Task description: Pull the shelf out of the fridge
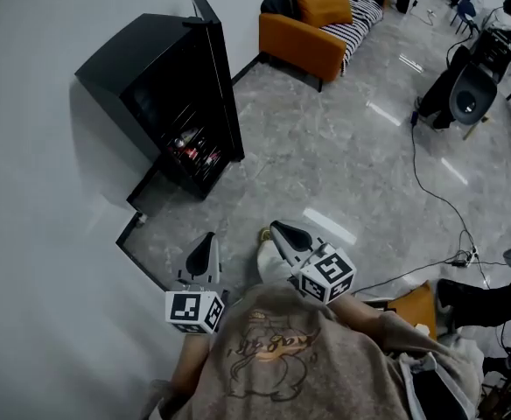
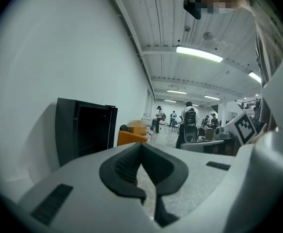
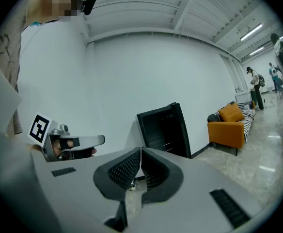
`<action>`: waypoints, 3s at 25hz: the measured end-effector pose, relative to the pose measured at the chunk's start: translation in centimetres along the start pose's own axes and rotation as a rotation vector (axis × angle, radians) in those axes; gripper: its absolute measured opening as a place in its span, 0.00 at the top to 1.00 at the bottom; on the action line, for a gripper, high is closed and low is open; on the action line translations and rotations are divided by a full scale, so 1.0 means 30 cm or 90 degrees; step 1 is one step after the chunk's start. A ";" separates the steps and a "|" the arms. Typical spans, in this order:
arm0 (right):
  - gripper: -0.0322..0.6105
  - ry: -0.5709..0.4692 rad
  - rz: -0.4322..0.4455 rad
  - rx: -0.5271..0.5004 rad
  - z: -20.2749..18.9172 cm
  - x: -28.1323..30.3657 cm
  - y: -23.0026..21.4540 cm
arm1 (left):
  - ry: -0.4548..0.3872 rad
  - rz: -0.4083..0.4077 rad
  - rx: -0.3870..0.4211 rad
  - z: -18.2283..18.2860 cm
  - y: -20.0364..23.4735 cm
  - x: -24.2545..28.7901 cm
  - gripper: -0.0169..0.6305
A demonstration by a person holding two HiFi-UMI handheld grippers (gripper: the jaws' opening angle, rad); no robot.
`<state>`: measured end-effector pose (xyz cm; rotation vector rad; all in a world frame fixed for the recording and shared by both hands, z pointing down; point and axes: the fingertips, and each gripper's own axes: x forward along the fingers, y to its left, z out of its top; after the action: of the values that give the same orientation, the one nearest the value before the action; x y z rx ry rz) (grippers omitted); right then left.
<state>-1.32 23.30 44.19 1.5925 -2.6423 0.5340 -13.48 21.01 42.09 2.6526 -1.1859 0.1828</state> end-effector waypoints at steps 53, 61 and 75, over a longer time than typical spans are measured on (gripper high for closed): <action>0.92 0.041 0.212 0.009 0.245 0.573 -0.470 | 0.002 0.150 -0.020 0.209 0.274 0.631 0.96; 0.92 0.035 0.213 -0.004 0.263 0.685 -0.500 | -0.004 0.156 -0.015 0.225 0.366 0.692 0.96; 0.91 0.073 0.196 0.072 0.211 0.902 -0.561 | 0.011 0.159 -0.023 0.238 0.521 0.773 0.97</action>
<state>1.13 -8.88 47.93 1.1386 -2.8284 0.7701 -9.59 -7.60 42.43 2.4603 -1.4971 0.2238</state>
